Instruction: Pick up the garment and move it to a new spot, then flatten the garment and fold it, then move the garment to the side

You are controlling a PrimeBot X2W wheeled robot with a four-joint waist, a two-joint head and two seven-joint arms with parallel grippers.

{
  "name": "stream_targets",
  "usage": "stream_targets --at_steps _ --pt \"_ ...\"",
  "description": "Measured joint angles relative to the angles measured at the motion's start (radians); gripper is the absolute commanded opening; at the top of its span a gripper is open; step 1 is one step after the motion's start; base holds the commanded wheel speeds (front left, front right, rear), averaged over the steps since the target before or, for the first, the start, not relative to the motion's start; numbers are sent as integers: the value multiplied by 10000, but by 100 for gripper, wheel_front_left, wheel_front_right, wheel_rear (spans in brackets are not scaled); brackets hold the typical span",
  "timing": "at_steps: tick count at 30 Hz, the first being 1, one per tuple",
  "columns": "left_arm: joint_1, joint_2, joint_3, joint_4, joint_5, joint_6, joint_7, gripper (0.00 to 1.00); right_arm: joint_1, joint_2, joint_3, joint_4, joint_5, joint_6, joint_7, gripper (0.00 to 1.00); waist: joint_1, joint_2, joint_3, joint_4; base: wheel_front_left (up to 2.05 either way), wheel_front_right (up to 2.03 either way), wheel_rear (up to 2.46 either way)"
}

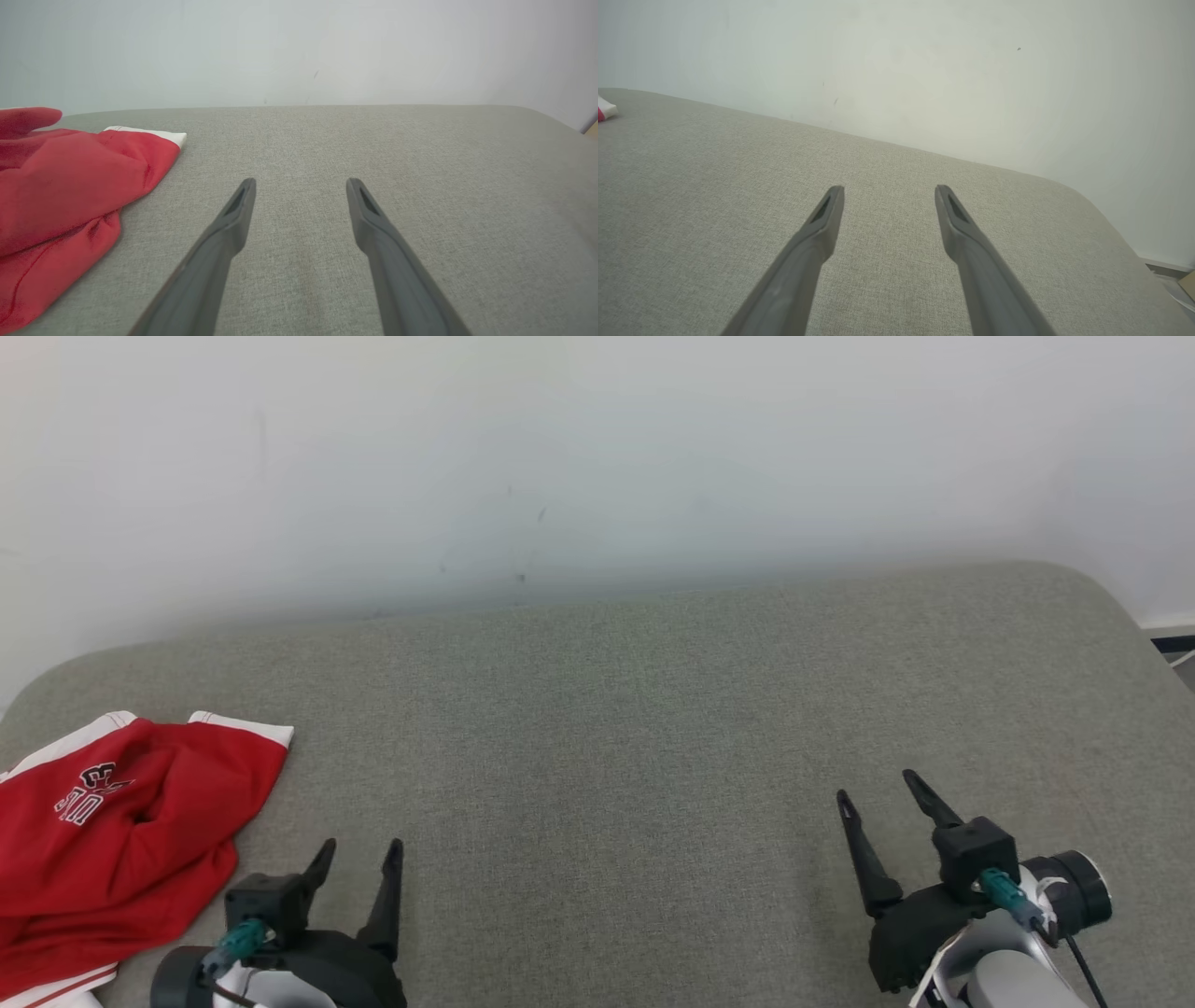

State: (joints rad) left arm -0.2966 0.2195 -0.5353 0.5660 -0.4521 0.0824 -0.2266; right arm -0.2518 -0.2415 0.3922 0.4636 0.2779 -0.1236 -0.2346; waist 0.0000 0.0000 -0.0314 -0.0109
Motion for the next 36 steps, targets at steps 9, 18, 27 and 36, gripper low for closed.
stream_targets --at_steps 9,18,27,36 --pt "5 -46 1129 245 -539 322 -31 100 593 13 -1058 -140 880 -6 -33 100 0 0 -29 160 0 0 0" --pt "2 -63 1300 90 -633 328 -31 100 705 4 -1436 -493 1198 -8 -36 100 0 0 -13 377 0 0 0" --pt "-65 -207 1103 -282 -568 330 -31 100 1074 -50 -1676 -792 1419 -8 -46 100 0 0 -30 827 0 0 0" --pt "-157 -293 1060 -686 -407 378 -119 100 1415 -82 -1795 -1129 1530 -8 -77 100 0 0 -40 1614 0 0 0"
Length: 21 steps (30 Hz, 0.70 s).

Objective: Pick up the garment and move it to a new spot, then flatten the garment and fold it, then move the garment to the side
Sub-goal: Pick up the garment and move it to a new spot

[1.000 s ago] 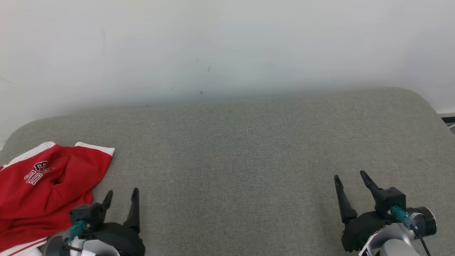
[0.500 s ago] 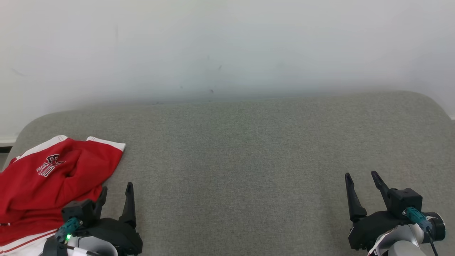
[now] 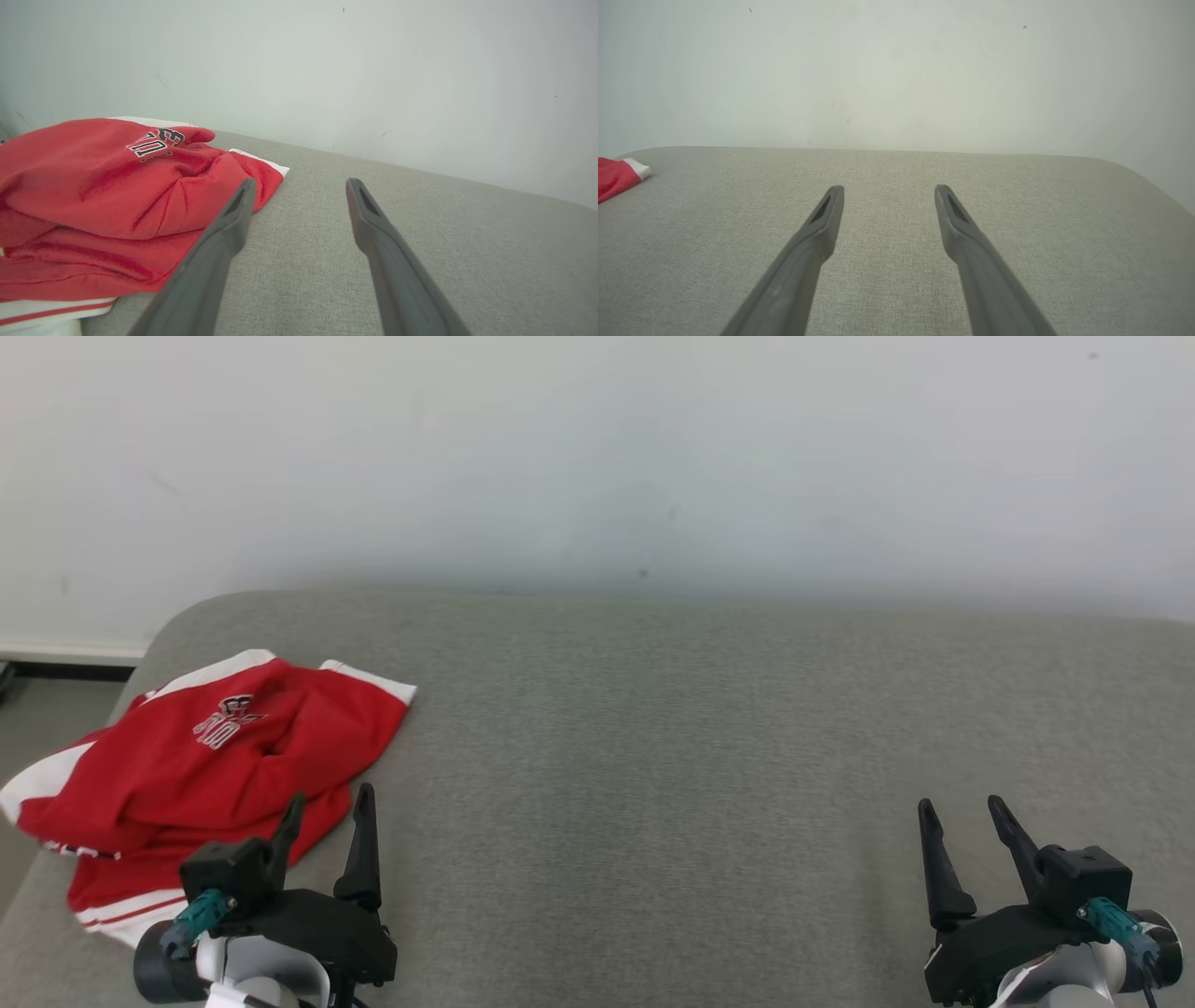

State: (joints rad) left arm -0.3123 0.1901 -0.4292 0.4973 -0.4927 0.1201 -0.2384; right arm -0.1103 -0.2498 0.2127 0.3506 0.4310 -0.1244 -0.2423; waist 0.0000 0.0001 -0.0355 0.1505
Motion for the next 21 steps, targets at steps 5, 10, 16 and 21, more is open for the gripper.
stream_targets --at_steps 5,10,16,21 --pt "249 21 109 -339 238 27 -13 100 -12 27 105 -151 0 0 -12 100 1 0 -5 649 0 0 0" --pt "599 19 169 -727 397 29 -81 100 -21 146 192 -314 0 0 -13 100 0 0 -2 1342 0 0 0" --pt "621 -12 205 -1231 545 29 -90 100 58 151 40 -608 2 0 -17 100 0 0 34 2208 0 0 0" --pt "644 17 337 -1313 546 29 -94 100 173 159 2 -708 0 0 -42 100 0 -1 84 2892 0 0 0"
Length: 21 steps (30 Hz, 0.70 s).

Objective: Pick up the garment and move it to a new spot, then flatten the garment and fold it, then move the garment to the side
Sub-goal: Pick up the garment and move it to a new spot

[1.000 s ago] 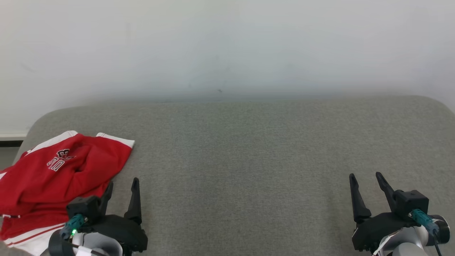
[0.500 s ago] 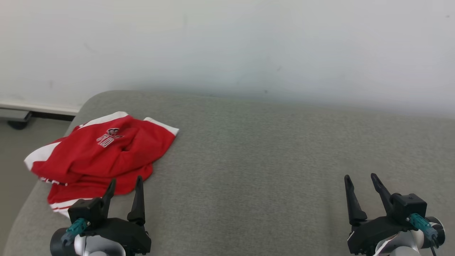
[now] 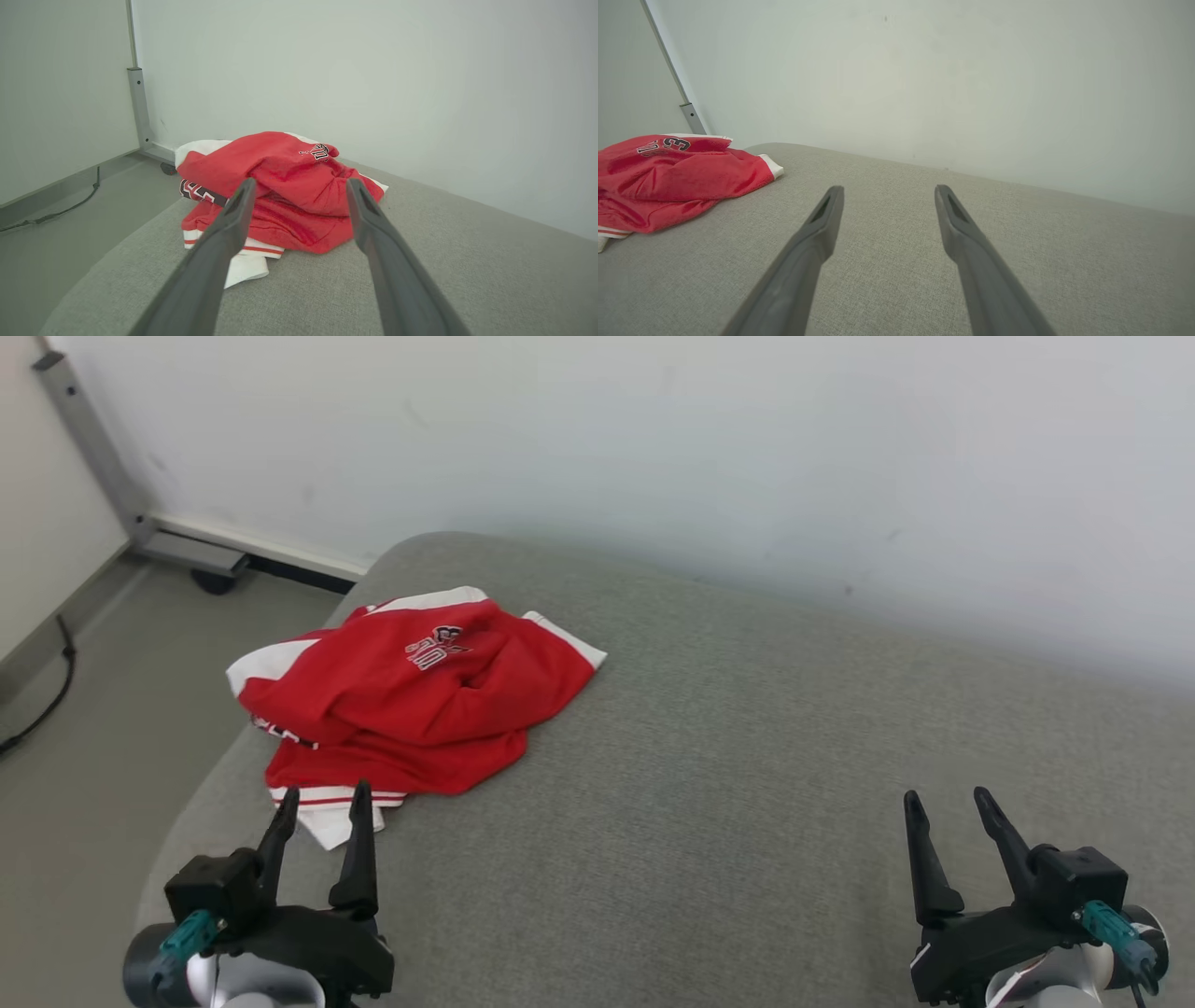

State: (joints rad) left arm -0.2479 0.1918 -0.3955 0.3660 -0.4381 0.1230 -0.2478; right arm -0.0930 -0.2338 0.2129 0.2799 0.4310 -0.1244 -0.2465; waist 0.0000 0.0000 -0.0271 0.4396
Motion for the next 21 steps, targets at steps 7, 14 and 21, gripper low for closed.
stream_targets --at_steps 7,14,21 --pt "349 86 188 -52 -36 2 13 100 117 13 82 -313 -19 0 12 100 0 0 34 576 0 0 0" --pt "-358 31 -102 366 -362 -345 1388 100 598 -115 167 -1158 -249 0 274 100 0 0 268 657 0 0 0" --pt "-2693 0 -79 1570 -619 -253 3603 100 765 -562 374 -2591 -819 0 884 100 1 0 822 408 0 0 0"
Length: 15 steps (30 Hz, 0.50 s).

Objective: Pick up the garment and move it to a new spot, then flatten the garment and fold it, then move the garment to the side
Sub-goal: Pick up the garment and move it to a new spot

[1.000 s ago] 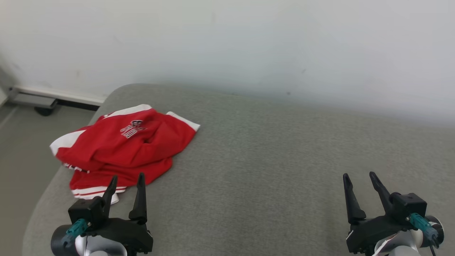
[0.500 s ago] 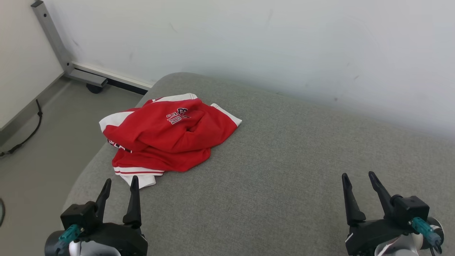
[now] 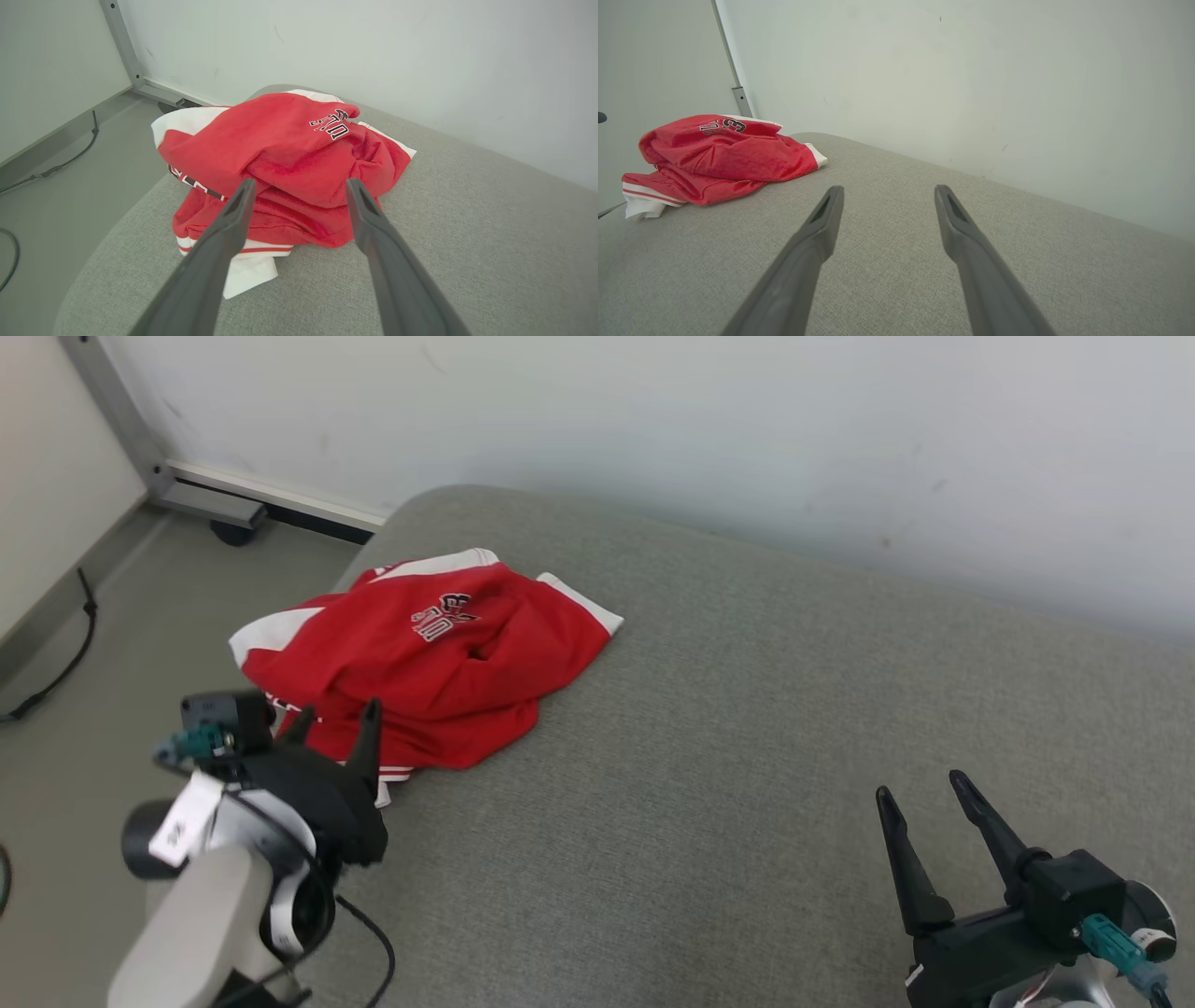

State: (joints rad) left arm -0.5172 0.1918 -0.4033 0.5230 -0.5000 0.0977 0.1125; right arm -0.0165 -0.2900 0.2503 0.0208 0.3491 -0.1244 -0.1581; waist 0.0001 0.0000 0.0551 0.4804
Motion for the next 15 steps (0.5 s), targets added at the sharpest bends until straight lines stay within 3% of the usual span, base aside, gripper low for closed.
stream_targets --at_steps 15 --pt "-2399 1206 -21 1862 890 92 2830 100 -4 -706 -387 -2320 -625 -2 1440 100 1 0 1577 -1489 0 0 0"
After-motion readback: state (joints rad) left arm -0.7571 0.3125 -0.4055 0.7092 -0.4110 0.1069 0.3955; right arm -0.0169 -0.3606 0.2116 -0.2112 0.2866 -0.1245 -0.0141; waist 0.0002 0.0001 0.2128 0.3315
